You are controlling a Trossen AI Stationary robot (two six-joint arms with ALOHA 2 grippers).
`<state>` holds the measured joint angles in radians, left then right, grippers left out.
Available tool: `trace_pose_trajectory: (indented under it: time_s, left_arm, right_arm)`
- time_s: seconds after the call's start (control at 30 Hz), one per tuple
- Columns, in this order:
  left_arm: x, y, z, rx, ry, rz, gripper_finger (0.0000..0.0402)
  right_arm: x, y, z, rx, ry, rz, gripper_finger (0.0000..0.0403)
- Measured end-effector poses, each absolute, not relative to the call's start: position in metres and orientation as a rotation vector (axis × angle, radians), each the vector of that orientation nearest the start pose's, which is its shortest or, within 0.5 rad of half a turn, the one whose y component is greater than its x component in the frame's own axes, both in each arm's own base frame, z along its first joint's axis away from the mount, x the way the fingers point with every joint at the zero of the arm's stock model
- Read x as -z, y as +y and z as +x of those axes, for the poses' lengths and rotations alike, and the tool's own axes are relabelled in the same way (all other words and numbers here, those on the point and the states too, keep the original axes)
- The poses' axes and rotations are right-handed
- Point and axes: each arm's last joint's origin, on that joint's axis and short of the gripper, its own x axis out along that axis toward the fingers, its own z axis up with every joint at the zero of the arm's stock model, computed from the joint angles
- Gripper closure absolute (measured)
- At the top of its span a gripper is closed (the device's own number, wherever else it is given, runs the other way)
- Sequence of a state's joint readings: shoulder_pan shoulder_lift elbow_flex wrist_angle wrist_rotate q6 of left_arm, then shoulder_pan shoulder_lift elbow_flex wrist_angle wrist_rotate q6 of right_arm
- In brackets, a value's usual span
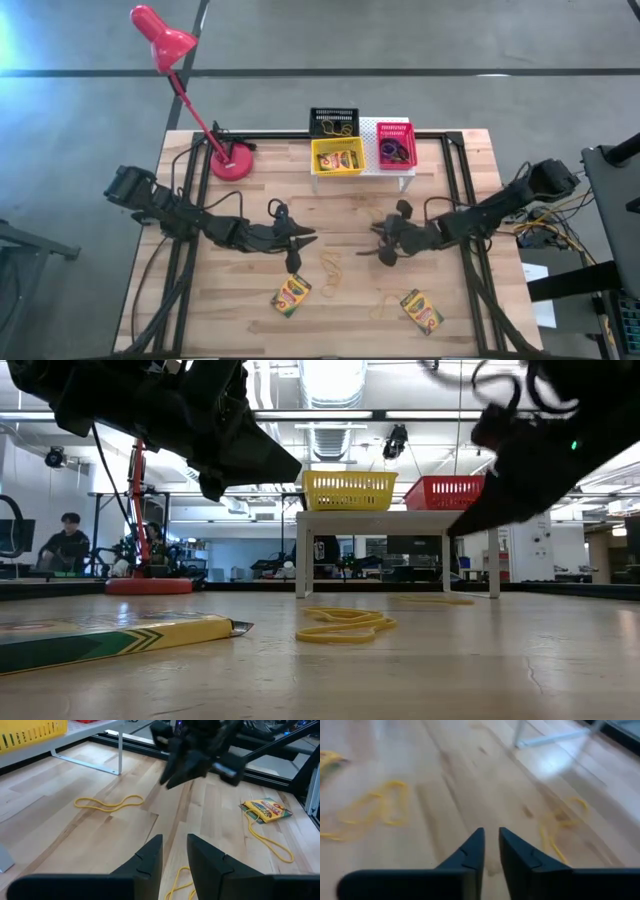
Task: Pick & Place Office Desk Supplies
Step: Put the yellow rubber band into the black bin on the shelf
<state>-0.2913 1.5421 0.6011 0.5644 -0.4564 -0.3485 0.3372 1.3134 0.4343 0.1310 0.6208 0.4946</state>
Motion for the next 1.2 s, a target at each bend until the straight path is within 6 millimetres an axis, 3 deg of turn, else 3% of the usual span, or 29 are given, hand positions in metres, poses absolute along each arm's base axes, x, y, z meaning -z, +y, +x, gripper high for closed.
trace_pose_trajectory:
  time_s: [0.33, 0.63, 0.83, 1.1, 1.2]
  left_arm:
    - [-0.170, -0.072, 0.284, -0.221, 0.318, -0.204, 0.0308]
    - [-0.170, -0.072, 0.284, -0.221, 0.319, -0.203, 0.0308]
    - [-0.170, -0.072, 0.284, -0.222, 0.319, -0.203, 0.0308]
    - [-0.170, -0.072, 0.284, -0.222, 0.320, -0.206, 0.0308]
    - [-0.170, -0.072, 0.284, -0.222, 0.320, -0.206, 0.0308]
  right_arm:
    - [-0.107, 0.009, 0.214, 0.607, 0.739, 0.121, 0.0222]
    - [-0.086, -0.010, 0.207, 0.473, 0.687, 0.177, 0.0203]
    - [-0.081, -0.008, 0.203, 0.456, 0.699, 0.163, 0.0239]
    - [-0.086, 0.010, 0.203, 0.381, 0.693, 0.140, 0.0376]
    - [-0.091, 0.021, 0.208, 0.314, 0.677, 0.149, 0.0389]
